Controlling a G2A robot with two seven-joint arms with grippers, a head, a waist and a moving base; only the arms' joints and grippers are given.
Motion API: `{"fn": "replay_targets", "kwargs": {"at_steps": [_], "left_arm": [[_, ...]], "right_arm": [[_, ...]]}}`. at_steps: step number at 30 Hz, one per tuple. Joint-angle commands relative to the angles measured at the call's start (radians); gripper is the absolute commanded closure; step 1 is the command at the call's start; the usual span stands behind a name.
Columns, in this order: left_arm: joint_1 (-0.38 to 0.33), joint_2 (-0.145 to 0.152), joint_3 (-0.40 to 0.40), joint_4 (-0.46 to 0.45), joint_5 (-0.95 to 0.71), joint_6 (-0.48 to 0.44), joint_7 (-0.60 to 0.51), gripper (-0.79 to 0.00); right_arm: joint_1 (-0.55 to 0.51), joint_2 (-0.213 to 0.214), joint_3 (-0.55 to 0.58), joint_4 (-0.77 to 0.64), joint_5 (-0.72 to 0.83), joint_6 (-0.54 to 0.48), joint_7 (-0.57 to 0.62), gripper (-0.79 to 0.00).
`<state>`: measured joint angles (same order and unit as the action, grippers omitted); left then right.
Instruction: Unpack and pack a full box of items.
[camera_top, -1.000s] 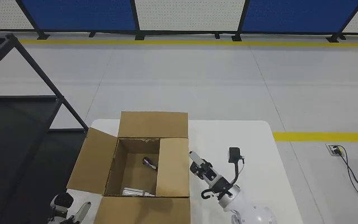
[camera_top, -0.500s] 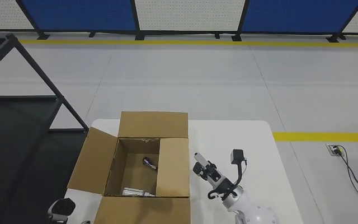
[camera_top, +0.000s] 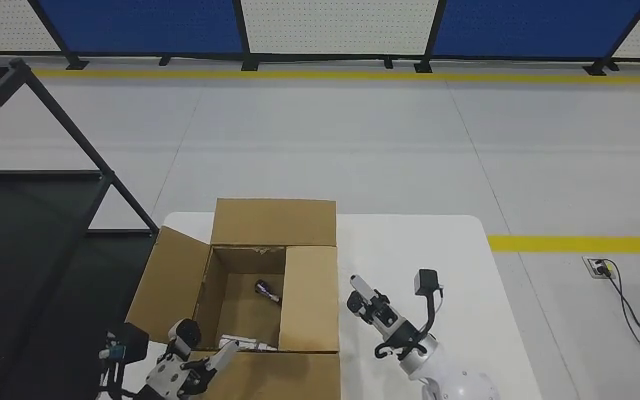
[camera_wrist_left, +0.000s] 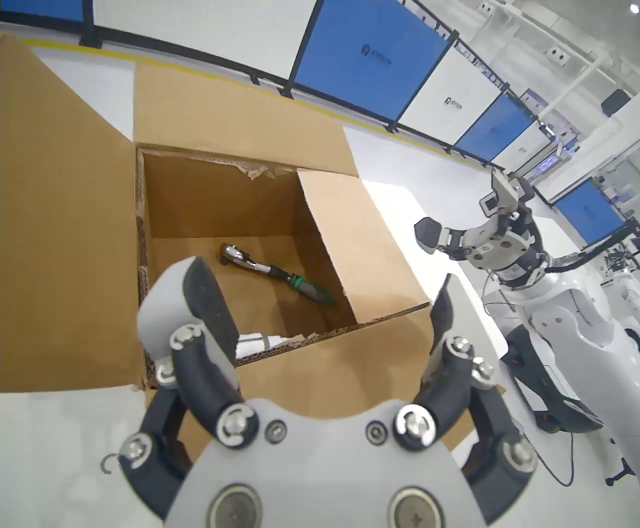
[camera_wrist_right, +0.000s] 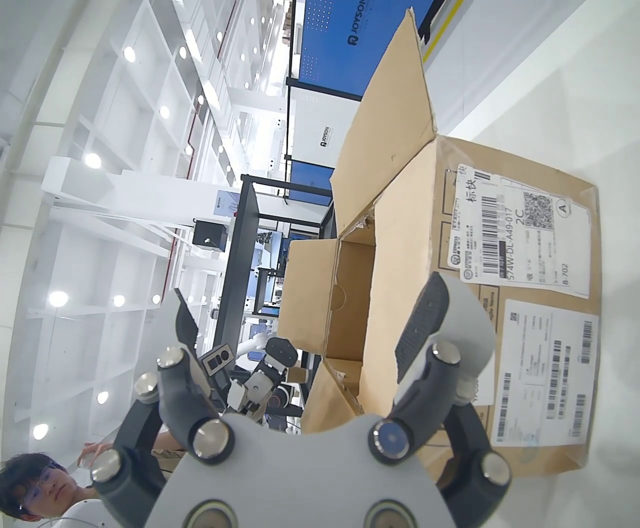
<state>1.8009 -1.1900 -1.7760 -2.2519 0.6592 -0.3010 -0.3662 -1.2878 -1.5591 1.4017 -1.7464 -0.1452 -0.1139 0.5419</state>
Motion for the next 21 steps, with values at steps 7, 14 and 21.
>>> {"fn": "replay_targets", "kwargs": {"at_steps": [7, 14, 21], "left_arm": [[-0.005, -0.002, 0.005, 0.010, -0.035, 0.025, 0.007, -0.785], [-0.155, 0.003, 0.054, 0.011, -0.313, 0.232, -0.241, -0.785], [-0.391, 0.012, 0.151, 0.144, -0.428, 0.463, -0.468, -0.785]], "right_arm": [[-0.002, 0.002, -0.013, 0.003, -0.025, 0.015, -0.023, -0.785], [-0.018, 0.010, 0.006, -0.012, 0.047, -0.065, -0.057, -0.785], [-0.104, 0.028, 0.079, -0.068, 0.134, -0.144, -0.031, -0.785]]}}
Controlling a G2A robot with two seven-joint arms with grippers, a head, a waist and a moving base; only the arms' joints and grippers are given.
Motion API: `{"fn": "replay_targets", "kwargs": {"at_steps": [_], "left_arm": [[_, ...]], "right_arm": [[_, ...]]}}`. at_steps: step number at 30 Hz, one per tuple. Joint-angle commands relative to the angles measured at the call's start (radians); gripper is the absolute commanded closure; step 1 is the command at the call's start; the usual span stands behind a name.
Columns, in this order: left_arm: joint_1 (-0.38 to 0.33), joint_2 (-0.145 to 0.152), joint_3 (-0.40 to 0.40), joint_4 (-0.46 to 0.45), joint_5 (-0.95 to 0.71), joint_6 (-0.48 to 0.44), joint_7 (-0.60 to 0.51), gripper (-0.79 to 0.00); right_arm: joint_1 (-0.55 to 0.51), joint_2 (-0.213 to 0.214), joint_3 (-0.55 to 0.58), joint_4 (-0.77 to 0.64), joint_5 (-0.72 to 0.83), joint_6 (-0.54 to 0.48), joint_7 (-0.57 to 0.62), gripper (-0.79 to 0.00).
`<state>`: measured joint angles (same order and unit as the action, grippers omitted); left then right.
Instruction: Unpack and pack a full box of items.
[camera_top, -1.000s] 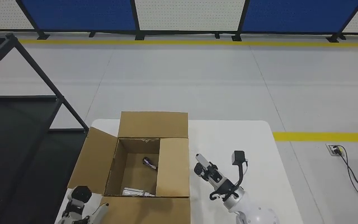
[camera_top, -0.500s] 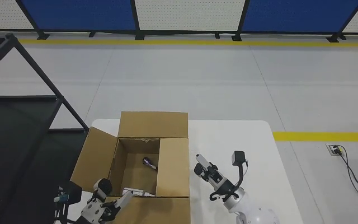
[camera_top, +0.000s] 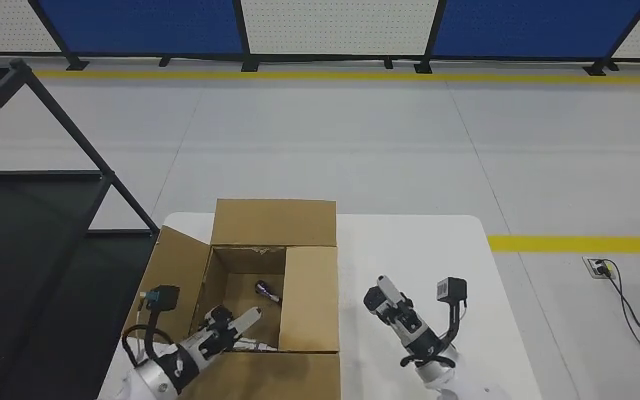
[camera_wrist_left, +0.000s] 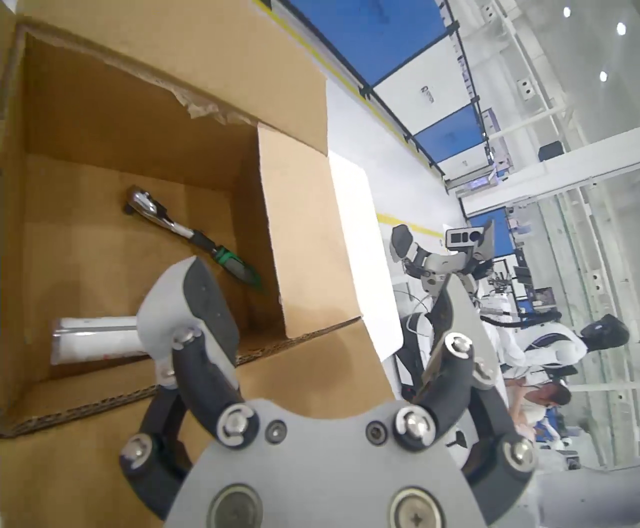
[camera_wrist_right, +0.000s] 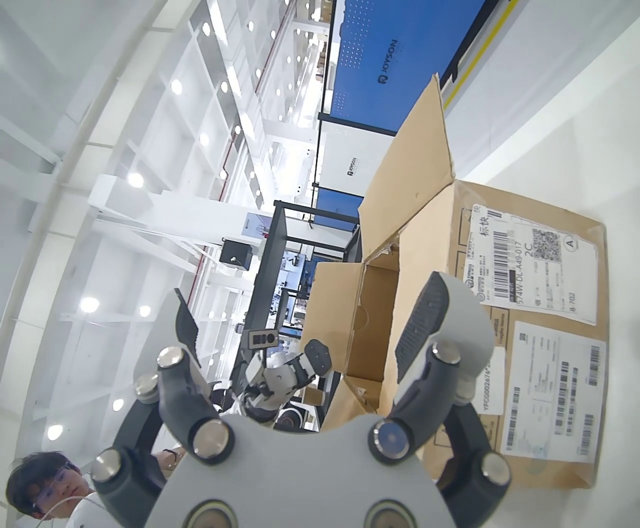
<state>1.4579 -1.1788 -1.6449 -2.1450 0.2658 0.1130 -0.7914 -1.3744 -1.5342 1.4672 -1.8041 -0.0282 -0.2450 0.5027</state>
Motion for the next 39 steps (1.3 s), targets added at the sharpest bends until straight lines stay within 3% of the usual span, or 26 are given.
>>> {"fn": "replay_targets", "kwargs": {"at_steps": [1, 5, 14, 17, 24, 29, 34, 39], "left_arm": [[-0.085, 0.001, 0.032, 0.064, -0.055, 0.080, -0.065, -0.785], [-0.206, 0.005, 0.073, 0.174, -0.116, 0.166, -0.189, -0.785], [-0.206, 0.005, 0.073, 0.174, -0.116, 0.166, -0.189, -0.785], [-0.207, 0.004, 0.106, 0.200, -0.125, 0.160, -0.163, -0.785], [-0.280, 0.000, 0.197, 0.281, -0.114, 0.165, -0.118, -0.785], [-0.328, -0.002, 0.250, 0.333, -0.101, 0.159, -0.092, -0.785], [-0.368, -0.006, 0.289, 0.375, -0.126, 0.157, -0.083, -0.785], [-0.389, -0.007, 0.305, 0.378, -0.156, 0.154, -0.076, -0.785]], "right_arm": [[-0.031, 0.006, 0.026, -0.018, 0.033, -0.024, 0.012, -0.785], [-0.084, 0.015, 0.060, -0.052, 0.066, -0.047, 0.022, -0.785], [-0.092, 0.016, 0.063, -0.058, 0.062, -0.042, 0.012, -0.785], [-0.089, 0.018, 0.056, -0.055, 0.072, -0.029, 0.015, -0.785], [-0.058, 0.029, 0.065, 0.001, 0.158, -0.008, 0.055, -0.785], [-0.004, 0.038, 0.054, 0.076, 0.138, 0.098, 0.086, -0.785], [0.038, 0.044, 0.024, 0.152, 0.150, 0.137, 0.126, -0.785], [0.057, 0.049, 0.000, 0.185, 0.158, 0.119, 0.140, -0.785]]}}
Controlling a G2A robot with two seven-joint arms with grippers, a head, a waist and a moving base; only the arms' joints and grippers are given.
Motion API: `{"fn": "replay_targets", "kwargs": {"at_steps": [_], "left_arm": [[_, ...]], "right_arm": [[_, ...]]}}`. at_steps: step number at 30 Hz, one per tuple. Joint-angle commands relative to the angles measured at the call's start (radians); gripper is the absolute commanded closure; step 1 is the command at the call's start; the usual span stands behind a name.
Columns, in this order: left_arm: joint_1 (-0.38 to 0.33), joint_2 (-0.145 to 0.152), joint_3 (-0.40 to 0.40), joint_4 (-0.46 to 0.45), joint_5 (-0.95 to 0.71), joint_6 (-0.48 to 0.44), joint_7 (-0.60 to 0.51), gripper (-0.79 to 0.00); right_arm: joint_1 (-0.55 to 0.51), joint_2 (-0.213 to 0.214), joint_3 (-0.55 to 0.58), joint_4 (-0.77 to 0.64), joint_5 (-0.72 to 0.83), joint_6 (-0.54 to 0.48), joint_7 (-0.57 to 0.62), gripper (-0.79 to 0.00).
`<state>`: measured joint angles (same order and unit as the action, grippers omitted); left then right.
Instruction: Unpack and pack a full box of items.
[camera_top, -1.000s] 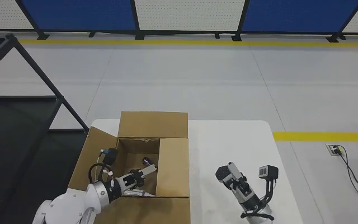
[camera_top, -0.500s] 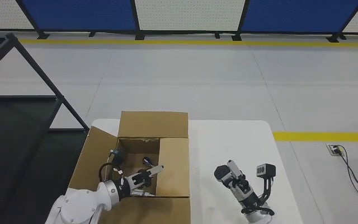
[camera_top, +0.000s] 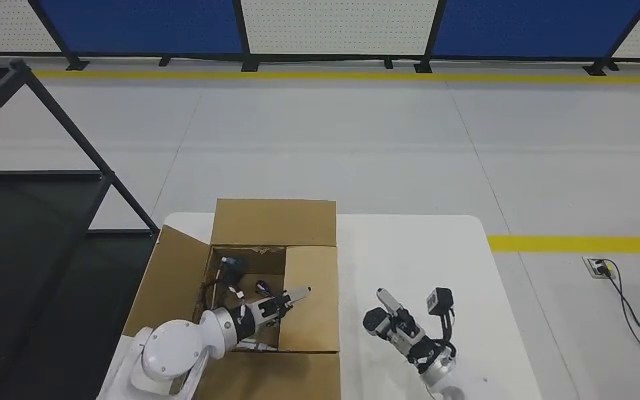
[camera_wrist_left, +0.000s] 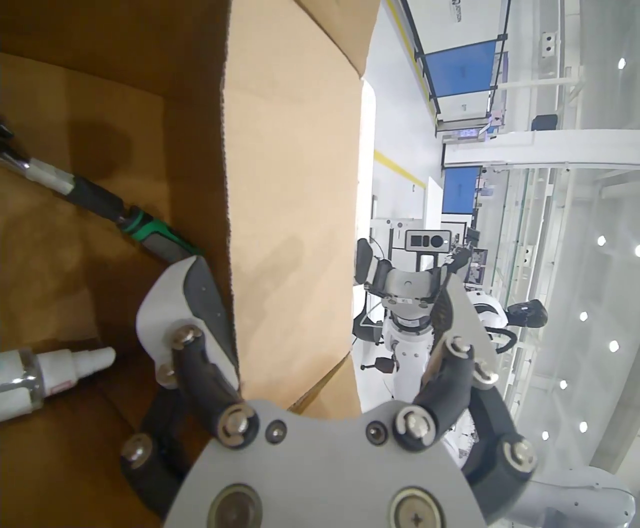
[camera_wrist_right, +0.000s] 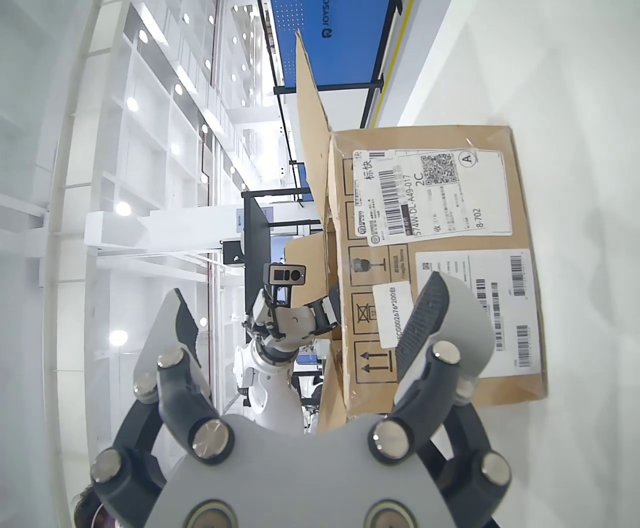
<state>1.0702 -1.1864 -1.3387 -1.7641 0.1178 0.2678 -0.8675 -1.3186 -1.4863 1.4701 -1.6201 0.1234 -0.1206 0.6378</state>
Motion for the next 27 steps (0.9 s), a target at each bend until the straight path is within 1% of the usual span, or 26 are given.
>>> {"fn": "replay_targets", "kwargs": {"at_steps": [1, 6, 10, 13, 17, 23, 27], "left_arm": [[-0.003, 0.001, -0.002, -0.009, -0.012, -0.001, -0.004, -0.785], [0.000, 0.005, -0.014, -0.045, -0.029, 0.000, 0.006, -0.785], [-0.003, 0.005, -0.019, -0.084, -0.056, 0.007, 0.027, -0.785], [-0.020, 0.003, -0.010, -0.098, -0.076, 0.022, 0.050, -0.785], [-0.064, -0.003, 0.022, -0.101, -0.101, 0.044, 0.079, -0.785], [-0.152, -0.015, 0.101, -0.066, -0.121, 0.069, 0.102, -0.785], [-0.218, -0.027, 0.161, -0.018, -0.142, 0.084, 0.103, -0.785]], "right_arm": [[0.001, 0.002, -0.006, 0.002, 0.016, -0.010, 0.015, -0.785], [-0.003, 0.007, -0.014, -0.018, 0.032, -0.057, 0.019, -0.785], [-0.015, 0.013, -0.006, -0.045, 0.089, -0.115, 0.048, -0.785], [-0.023, 0.017, -0.006, -0.072, 0.123, -0.150, 0.081, -0.785], [-0.046, 0.025, -0.010, -0.126, 0.167, -0.181, 0.147, -0.785], [-0.086, 0.041, 0.012, -0.219, 0.213, -0.176, 0.233, -0.785], [-0.122, 0.051, 0.043, -0.283, 0.212, -0.177, 0.238, -0.785]]}}
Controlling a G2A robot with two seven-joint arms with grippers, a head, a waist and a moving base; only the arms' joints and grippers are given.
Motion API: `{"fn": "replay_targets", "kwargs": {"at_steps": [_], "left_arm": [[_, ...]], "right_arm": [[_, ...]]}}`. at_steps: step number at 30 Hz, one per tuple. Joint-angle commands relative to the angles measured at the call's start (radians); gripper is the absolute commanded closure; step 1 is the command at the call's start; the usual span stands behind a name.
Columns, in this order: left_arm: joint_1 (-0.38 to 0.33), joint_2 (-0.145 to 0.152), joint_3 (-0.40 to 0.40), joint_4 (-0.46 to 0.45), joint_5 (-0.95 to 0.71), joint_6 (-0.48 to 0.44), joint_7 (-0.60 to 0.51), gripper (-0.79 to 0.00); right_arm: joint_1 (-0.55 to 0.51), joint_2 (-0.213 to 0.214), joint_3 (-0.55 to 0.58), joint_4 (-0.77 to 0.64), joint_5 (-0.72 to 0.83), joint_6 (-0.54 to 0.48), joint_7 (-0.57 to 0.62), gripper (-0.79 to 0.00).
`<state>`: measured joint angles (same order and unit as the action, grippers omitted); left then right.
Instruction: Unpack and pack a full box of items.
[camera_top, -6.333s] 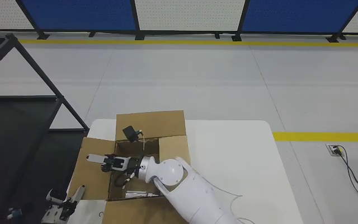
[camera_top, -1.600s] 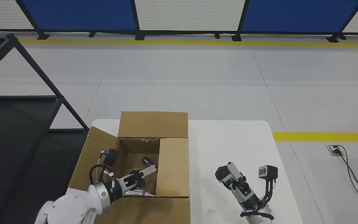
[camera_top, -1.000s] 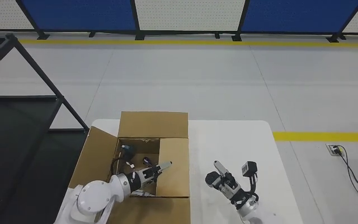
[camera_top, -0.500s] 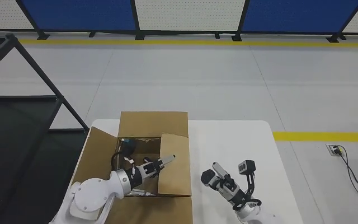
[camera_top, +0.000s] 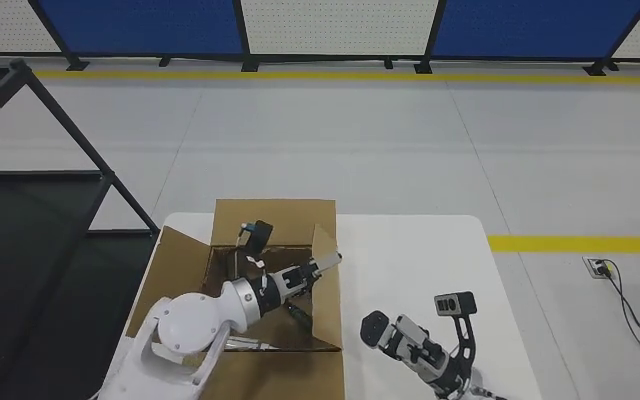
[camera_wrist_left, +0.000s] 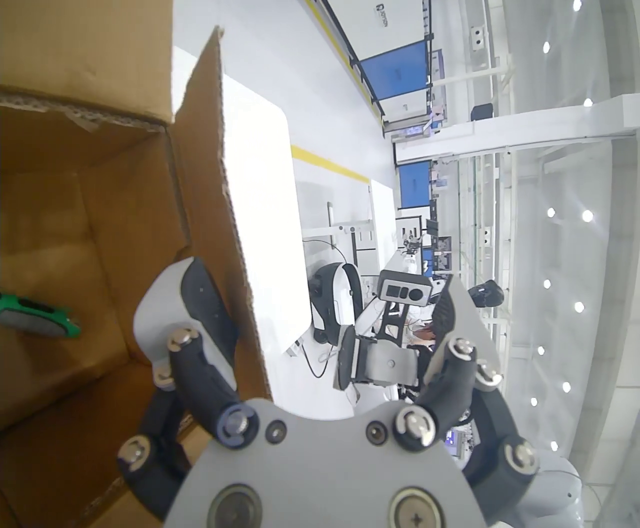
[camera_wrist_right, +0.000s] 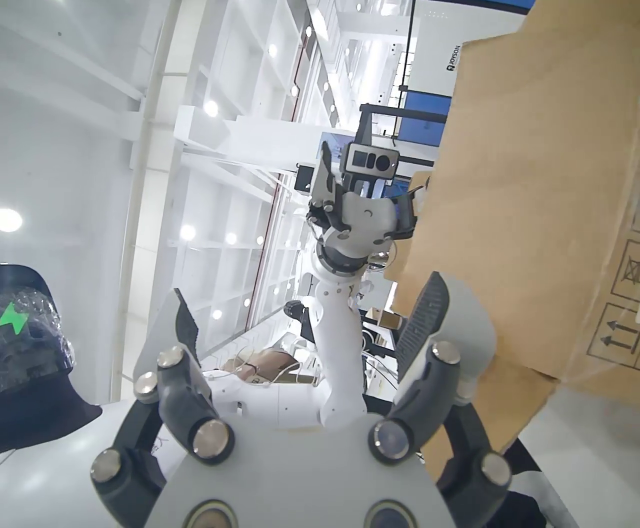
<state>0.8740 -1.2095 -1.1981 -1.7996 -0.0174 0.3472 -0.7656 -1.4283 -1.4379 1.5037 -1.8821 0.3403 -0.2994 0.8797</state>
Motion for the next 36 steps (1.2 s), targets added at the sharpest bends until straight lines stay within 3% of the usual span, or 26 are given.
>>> {"fn": "replay_targets", "kwargs": {"at_steps": [1, 12, 21, 30, 36], "left_arm": [[-0.039, -0.007, 0.036, 0.031, -0.012, 0.007, 0.004, -0.785], [-0.211, -0.060, 0.232, 0.194, -0.055, 0.030, 0.054, -0.785], [-0.264, -0.088, 0.307, 0.274, -0.069, 0.024, 0.075, -0.785], [-0.237, -0.077, 0.235, 0.255, -0.085, 0.002, 0.059, -0.785], [-0.162, -0.052, 0.110, 0.165, -0.123, -0.024, 0.042, -0.785]], "right_arm": [[-0.025, 0.005, 0.019, -0.038, -0.011, 0.004, -0.012, -0.785], [-0.141, 0.026, 0.084, -0.176, -0.053, 0.017, -0.073, -0.785], [-0.108, 0.035, 0.024, -0.183, -0.174, 0.080, -0.141, -0.785], [-0.015, 0.037, -0.032, -0.088, -0.359, 0.221, -0.322, -0.785], [-0.013, 0.042, -0.037, -0.072, -0.373, 0.256, -0.357, -0.785]]}}
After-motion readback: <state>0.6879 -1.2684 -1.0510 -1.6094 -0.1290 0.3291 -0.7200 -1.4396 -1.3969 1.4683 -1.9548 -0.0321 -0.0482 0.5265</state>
